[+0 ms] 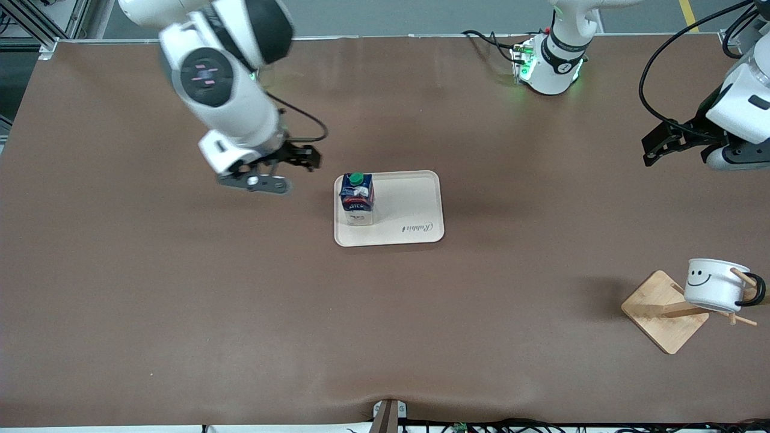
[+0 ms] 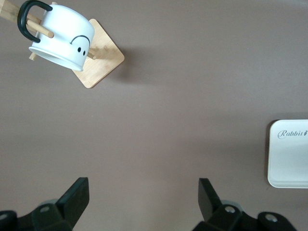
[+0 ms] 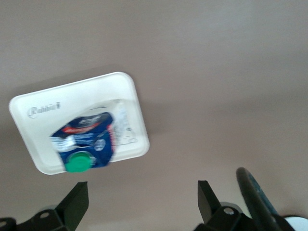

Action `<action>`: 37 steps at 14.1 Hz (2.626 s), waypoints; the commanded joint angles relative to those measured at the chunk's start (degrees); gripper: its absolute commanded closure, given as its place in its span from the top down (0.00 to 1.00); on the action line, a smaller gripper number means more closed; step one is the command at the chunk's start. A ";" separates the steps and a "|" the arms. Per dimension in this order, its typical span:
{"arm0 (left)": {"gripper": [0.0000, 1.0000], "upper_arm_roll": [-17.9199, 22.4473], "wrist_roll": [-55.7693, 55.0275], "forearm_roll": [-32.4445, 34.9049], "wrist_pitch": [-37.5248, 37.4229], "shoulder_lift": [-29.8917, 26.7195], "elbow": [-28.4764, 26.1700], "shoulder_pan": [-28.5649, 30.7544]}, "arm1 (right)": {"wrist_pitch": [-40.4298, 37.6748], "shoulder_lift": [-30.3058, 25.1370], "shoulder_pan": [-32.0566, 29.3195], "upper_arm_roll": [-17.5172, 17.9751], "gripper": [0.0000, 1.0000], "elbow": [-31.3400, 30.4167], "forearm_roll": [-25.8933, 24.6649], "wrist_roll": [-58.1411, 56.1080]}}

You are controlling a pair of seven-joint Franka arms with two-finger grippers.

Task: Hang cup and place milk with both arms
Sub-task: 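Reach the right gripper toward the blue milk carton on the tray, then close the right gripper around the milk carton and lift it, then carry the milk carton with the right gripper away from the tray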

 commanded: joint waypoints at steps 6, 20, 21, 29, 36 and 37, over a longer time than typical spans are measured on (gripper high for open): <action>1.00 -0.24 -0.87 0.68 -0.28 0.01 1.16 0.10 | 12.30 8.30 9.57 -1.04 1.00 -0.19 -2.34 11.14; 1.00 -0.24 -0.52 -0.54 -2.47 -1.58 0.80 2.29 | 21.53 9.36 13.44 -1.12 0.52 -7.48 -14.73 16.40; 1.00 -0.24 -0.52 -0.99 -2.65 -1.75 0.89 2.30 | 20.57 9.18 13.44 -1.12 0.01 -7.23 -15.63 18.41; 1.00 -0.24 -0.52 -1.34 -3.18 -2.46 0.63 3.00 | -7.02 7.25 1.17 -1.30 0.00 10.52 -5.07 12.32; 1.00 -0.51 -0.34 -1.34 -3.26 -2.02 0.63 3.35 | -21.79 2.41 -19.84 -2.88 0.00 10.27 5.29 -14.67; 1.00 -0.51 -0.25 -1.34 -3.35 -2.10 0.63 3.35 | -22.07 2.41 -22.31 -2.97 0.00 9.66 3.80 -17.05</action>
